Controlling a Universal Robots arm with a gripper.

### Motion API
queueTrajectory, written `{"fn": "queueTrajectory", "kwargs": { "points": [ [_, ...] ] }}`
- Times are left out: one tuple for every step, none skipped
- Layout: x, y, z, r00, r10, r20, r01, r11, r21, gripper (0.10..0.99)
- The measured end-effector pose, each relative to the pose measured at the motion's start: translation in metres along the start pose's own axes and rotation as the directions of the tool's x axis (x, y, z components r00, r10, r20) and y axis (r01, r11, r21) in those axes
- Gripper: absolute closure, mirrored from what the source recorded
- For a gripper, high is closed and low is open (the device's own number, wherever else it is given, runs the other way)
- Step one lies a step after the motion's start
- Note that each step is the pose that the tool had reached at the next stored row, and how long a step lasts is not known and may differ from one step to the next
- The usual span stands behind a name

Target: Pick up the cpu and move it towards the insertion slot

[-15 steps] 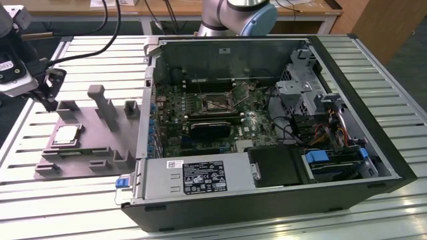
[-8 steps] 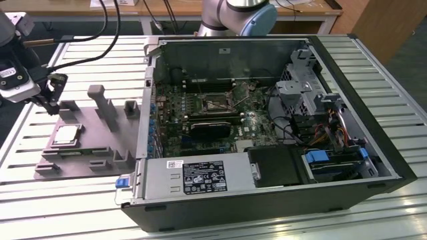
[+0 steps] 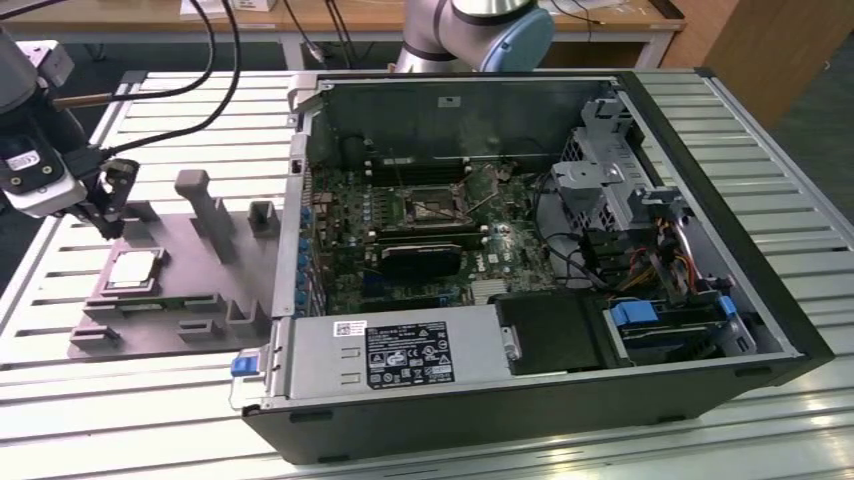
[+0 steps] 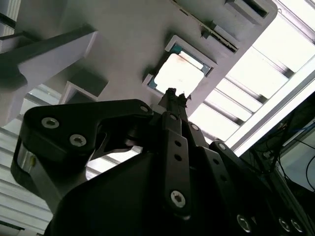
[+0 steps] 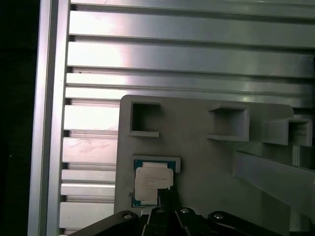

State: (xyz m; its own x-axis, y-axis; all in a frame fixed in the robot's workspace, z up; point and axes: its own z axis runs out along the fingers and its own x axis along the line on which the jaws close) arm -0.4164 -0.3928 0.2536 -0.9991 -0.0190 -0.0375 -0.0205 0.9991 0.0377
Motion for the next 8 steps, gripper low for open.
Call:
{"fn": "queueTrajectory", "kwargs": {
  "points": [
    [0.0007, -0.0002, 0.0017, 1.0, 0.0, 0.0004, 0.0, 1.0, 0.0, 0.984],
    [0.0015, -0.0004, 0.0034, 1.0, 0.0, 0.0005, 0.0, 1.0, 0.0, 0.984],
    [0.0022, -0.0007, 0.0053, 1.0, 0.0, 0.0007, 0.0, 1.0, 0.0, 0.984],
    [0.0029, -0.001, 0.007, 1.0, 0.0, 0.0007, 0.0, 1.0, 0.0, 0.984],
    [0.0036, -0.0016, 0.0088, 1.0, 0.0, 0.0007, 0.0, 1.0, 0.0, 0.984],
    [0.0041, -0.0025, 0.0105, 1.0, 0.0, 0.0007, 0.0, 1.0, 0.0, 0.984],
    [0.0046, -0.0034, 0.0121, 1.0, 0.0, 0.0007, 0.0, 1.0, 0.0, 0.984],
    [0.005, -0.0045, 0.0138, 1.0, 0.0, 0.0008, 0.0, 1.0, 0.0, 0.984]
  ]
}}
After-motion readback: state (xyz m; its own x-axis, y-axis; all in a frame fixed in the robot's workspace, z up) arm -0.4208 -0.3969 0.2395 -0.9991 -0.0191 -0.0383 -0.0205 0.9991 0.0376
